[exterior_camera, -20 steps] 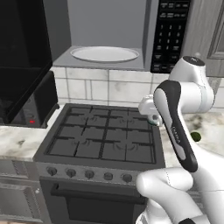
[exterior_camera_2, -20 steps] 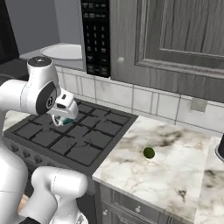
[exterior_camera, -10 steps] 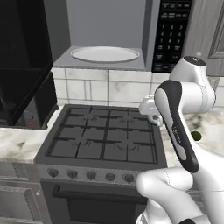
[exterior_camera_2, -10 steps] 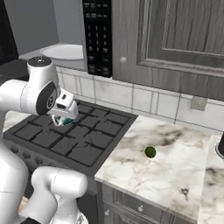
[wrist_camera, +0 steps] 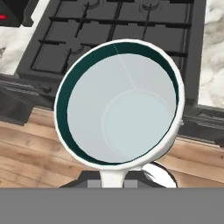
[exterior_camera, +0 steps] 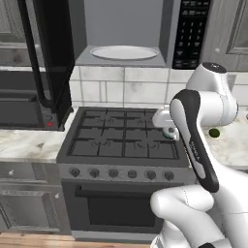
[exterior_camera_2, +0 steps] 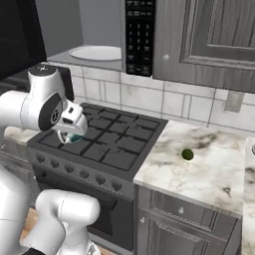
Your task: Pick the mug from the counter and place it inside the microwave. Then close the microwave.
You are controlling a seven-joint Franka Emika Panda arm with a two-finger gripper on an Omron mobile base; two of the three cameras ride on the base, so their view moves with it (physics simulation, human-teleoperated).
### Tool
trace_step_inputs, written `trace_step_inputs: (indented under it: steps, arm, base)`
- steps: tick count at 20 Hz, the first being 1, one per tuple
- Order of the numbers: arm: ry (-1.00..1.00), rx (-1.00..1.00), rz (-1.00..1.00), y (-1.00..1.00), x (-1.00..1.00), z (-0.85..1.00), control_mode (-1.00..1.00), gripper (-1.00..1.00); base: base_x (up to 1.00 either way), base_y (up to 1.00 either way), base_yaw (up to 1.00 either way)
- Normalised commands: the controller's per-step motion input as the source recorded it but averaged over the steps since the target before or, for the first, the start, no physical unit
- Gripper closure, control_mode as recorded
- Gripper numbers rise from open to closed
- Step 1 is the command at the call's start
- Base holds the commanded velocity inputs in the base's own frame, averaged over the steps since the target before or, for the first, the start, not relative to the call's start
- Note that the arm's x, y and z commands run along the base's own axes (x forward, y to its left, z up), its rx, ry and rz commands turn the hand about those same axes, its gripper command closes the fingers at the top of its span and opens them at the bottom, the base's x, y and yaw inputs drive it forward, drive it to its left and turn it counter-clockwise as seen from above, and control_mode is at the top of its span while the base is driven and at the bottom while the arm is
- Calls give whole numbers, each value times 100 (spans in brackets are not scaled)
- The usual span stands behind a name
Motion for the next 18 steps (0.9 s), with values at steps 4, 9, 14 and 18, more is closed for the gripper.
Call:
trace_step_inputs:
  steps: [4,9,14,18]
  arm:
    - [0,0,0,0,0,0,100,100]
    - [0,0,0,0,0,0,100,100]
    - [0,0,0,0,0,0,100,100]
    - [0,0,0,0,0,0,100,100]
  base:
    - [0,18,-25]
    - [22,13,-31]
    - [7,53,-26]
    - [3,79,-15]
